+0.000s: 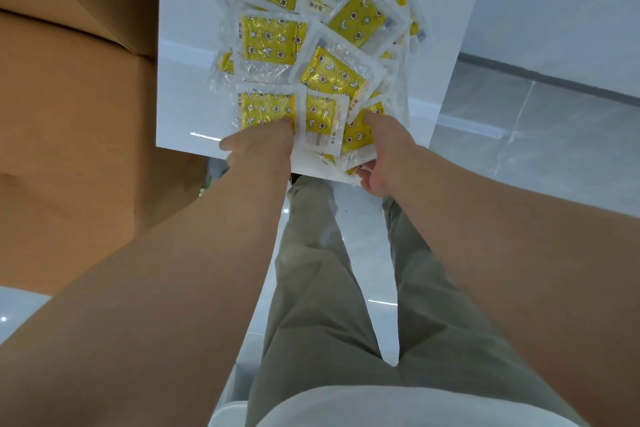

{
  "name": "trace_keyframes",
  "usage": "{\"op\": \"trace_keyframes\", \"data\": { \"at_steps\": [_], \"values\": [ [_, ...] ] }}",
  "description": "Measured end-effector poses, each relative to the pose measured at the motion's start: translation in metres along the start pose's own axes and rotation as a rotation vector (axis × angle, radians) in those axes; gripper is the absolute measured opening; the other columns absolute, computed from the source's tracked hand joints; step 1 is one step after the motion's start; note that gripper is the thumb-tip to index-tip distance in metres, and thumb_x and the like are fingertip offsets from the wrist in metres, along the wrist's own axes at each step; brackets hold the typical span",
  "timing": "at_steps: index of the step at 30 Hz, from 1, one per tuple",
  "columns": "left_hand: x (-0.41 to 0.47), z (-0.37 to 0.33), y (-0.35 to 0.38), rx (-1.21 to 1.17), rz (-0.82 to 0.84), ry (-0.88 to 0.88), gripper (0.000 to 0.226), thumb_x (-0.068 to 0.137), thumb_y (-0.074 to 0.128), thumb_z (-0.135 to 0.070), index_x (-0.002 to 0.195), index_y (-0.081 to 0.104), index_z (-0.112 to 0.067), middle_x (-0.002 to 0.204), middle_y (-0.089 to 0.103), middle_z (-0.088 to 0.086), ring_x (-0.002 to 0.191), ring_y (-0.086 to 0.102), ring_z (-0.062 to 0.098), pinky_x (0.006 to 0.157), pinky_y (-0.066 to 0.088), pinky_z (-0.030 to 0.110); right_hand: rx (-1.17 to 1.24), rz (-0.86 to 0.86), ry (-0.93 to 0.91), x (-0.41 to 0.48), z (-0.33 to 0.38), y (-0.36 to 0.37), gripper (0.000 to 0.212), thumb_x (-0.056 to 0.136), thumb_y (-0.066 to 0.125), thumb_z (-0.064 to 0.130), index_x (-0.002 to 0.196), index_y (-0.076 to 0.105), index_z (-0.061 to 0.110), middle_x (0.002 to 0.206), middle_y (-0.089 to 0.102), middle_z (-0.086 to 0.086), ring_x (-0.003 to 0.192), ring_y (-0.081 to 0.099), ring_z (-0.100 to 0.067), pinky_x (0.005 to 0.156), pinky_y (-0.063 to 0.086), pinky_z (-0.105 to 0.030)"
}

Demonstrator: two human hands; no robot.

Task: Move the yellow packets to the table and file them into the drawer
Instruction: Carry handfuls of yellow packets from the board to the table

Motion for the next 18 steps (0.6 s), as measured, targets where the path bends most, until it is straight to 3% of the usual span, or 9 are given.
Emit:
{"op": "trace_keyframes", "data": {
  "at_steps": [2, 4, 7, 10, 12, 15, 18],
  "values": [
    [-0.001, -0.008, -0.019, 0.118, -0.173, 0.041, 0.113, 0.06, 0.083, -0.057, 0.144, 0.023, -0.014, 0.14, 0.033, 0.01, 0.124, 0.042, 0.03, 0.102, 0.044, 0.042, 0.033, -0.005, -0.022, 0.0, 0.002, 0.005, 0.051, 0.082, 0.073, 0.059, 0.122, 0.056, 0.032, 0.108, 0.063, 0.004, 0.099, 0.062, -0.021, 0.085, 0.051, -0.035],
    [-0.001, -0.02, -0.024, 0.19, -0.222, 0.142, 0.124, 0.058, 0.08, -0.064, 0.152, 0.015, -0.016, 0.142, 0.028, 0.008, 0.128, 0.037, 0.033, 0.104, 0.041, 0.049, 0.072, -0.023, -0.037, 0.0, 0.001, 0.009, 0.077, 0.066, 0.075, 0.075, 0.127, 0.056, 0.033, 0.112, 0.064, 0.004, 0.101, 0.063, -0.025, 0.087, 0.053, -0.039],
    [0.006, -0.038, -0.026, 0.274, -0.236, 0.32, 0.107, 0.072, 0.072, -0.062, 0.154, 0.02, -0.017, 0.149, 0.028, 0.004, 0.131, 0.038, 0.033, 0.104, 0.038, 0.046, 0.099, -0.105, -0.038, 0.011, -0.001, 0.009, 0.112, 0.041, 0.075, 0.087, 0.133, 0.048, 0.03, 0.117, 0.059, 0.002, 0.105, 0.059, -0.031, 0.085, 0.053, -0.045],
    [0.004, -0.046, -0.022, 0.207, -0.167, 0.425, 0.086, 0.081, 0.073, -0.05, 0.148, 0.03, -0.015, 0.144, 0.036, 0.007, 0.124, 0.049, 0.032, 0.093, 0.043, 0.039, 0.021, -0.076, -0.059, -0.005, 0.009, 0.016, 0.106, 0.058, 0.075, 0.083, 0.139, 0.042, 0.023, 0.123, 0.051, 0.001, 0.11, 0.051, -0.025, 0.076, 0.047, -0.035],
    [0.005, -0.044, -0.017, 0.1, -0.096, 0.435, 0.08, 0.082, 0.076, -0.043, 0.143, 0.031, -0.018, 0.13, 0.047, 0.008, 0.112, 0.058, 0.032, 0.093, 0.051, 0.038, -0.029, -0.048, -0.076, -0.004, 0.015, 0.021, 0.103, 0.066, 0.076, 0.077, 0.144, 0.039, 0.021, 0.126, 0.048, 0.001, 0.109, 0.048, -0.023, 0.071, 0.045, -0.032],
    [0.005, -0.04, -0.008, 0.011, -0.032, 0.411, 0.062, 0.08, 0.079, -0.041, 0.122, 0.038, -0.022, 0.101, 0.051, 0.001, 0.091, 0.064, 0.029, 0.085, 0.06, 0.044, 0.02, -0.023, -0.08, -0.001, 0.015, 0.029, 0.105, 0.06, 0.084, 0.071, 0.143, 0.042, 0.024, 0.129, 0.049, 0.001, 0.115, 0.05, -0.025, 0.088, 0.048, -0.035],
    [0.002, -0.045, -0.006, 0.049, -0.048, 0.431, 0.051, 0.074, 0.079, -0.05, 0.107, 0.05, -0.024, 0.11, 0.058, 0.005, 0.088, 0.068, 0.028, 0.078, 0.06, 0.039, 0.075, -0.054, -0.093, 0.003, 0.018, 0.03, 0.098, 0.062, 0.086, 0.065, 0.142, 0.045, 0.025, 0.13, 0.053, 0.002, 0.117, 0.053, -0.028, 0.104, 0.047, -0.043]
  ]
}}
Point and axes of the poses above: each hand's wrist, its own x-axis towards the middle knuckle, its own y-axis out of the palm, z = x × y, the point moved 10 cm from there along x, towards the middle knuckle
